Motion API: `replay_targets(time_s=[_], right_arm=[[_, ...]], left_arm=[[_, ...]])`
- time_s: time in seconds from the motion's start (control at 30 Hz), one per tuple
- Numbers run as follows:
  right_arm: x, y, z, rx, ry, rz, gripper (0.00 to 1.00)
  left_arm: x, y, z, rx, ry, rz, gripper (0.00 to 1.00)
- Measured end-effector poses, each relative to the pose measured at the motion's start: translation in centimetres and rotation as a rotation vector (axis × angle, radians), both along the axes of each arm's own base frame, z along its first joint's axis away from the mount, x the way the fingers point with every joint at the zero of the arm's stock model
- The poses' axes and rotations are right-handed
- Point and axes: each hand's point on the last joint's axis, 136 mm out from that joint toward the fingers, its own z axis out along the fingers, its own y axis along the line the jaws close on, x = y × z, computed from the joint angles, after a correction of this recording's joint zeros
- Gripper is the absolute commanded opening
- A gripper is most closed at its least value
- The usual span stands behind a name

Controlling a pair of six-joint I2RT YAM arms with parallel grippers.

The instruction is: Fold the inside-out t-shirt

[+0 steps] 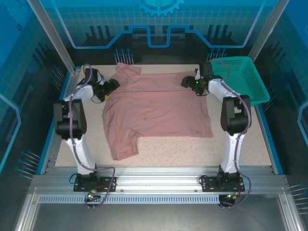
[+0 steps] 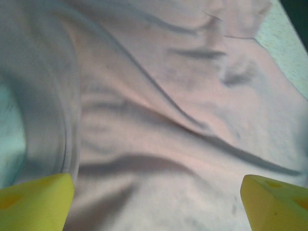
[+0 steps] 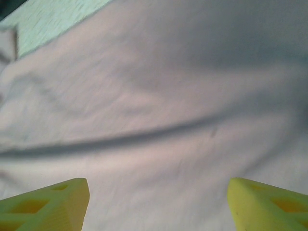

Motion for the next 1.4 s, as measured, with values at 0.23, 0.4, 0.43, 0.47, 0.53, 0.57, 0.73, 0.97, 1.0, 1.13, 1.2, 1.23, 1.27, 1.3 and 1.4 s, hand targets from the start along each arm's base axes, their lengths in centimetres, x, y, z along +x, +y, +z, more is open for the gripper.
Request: replay_targets(time_s=[0.23, 0.4, 0.43, 0.47, 0.53, 0.57, 0.73, 0.97, 1.0, 1.13, 1.2, 1.23, 1.27, 1.3, 1.4], right_arm=[[-9.4, 0.2, -1.8, 0.002, 0.107, 0.064, 0.76], [-13.3, -3.3, -6.4, 0.001, 0.263, -0.01, 0.74], [-13.6, -3.9, -6.8, 0.007, 0.277, -0.025, 0.74], [-13.7, -4.2, -6.8, 0.017, 0.278, -0.034, 0.73], [-13.6, -4.5, -6.8, 0.029, 0.275, -0.042, 0.73], [-13.7, -4.6, -6.9, 0.032, 0.273, -0.043, 0.73], [-14.6, -5.1, -6.9, 0.05, 0.261, -0.057, 0.71], [-15.1, -5.5, -6.9, 0.071, 0.255, -0.074, 0.7], [-15.1, -5.5, -6.9, 0.071, 0.255, -0.074, 0.7], [-15.1, -5.5, -6.9, 0.072, 0.256, -0.076, 0.69], [-15.1, -5.5, -6.9, 0.072, 0.256, -0.076, 0.7], [-15.1, -5.5, -6.9, 0.072, 0.256, -0.076, 0.7], [-15.1, -5.4, -6.9, 0.074, 0.256, -0.073, 0.7], [-15.1, -5.4, -6.8, 0.076, 0.254, -0.069, 0.7], [-15.1, -5.1, -6.7, 0.082, 0.248, -0.049, 0.7]], left_arm=[[-5.0, -1.5, 1.0, -0.041, -0.06, 0.032, 0.9], [-8.4, -1.8, -3.9, -0.051, 0.071, 0.043, 0.91], [-8.9, -1.8, -4.4, -0.048, 0.087, 0.046, 0.91], [-9.2, -1.7, -4.8, -0.043, 0.099, 0.051, 0.91], [-9.7, -1.6, -5.4, -0.033, 0.115, 0.059, 0.91], [-10.0, -1.5, -5.7, -0.029, 0.122, 0.063, 0.91], [-10.8, -1.1, -5.8, -0.013, 0.102, 0.076, 0.91], [-12.9, -0.4, -5.9, 0.017, 0.096, 0.108, 0.92], [-13.1, -0.3, -5.9, 0.019, 0.096, 0.111, 0.92], [-13.7, 0.3, -5.9, 0.028, 0.092, 0.134, 0.92], [-14.0, 0.7, -5.9, 0.032, 0.094, 0.149, 0.92], [-14.1, 0.9, -5.8, 0.035, 0.097, 0.158, 0.92], [-14.2, 1.0, -5.8, 0.039, 0.1, 0.164, 0.92], [-14.3, 1.1, -5.7, 0.042, 0.102, 0.17, 0.92], [-14.1, 1.3, -5.1, 0.041, 0.088, 0.18, 0.92]])
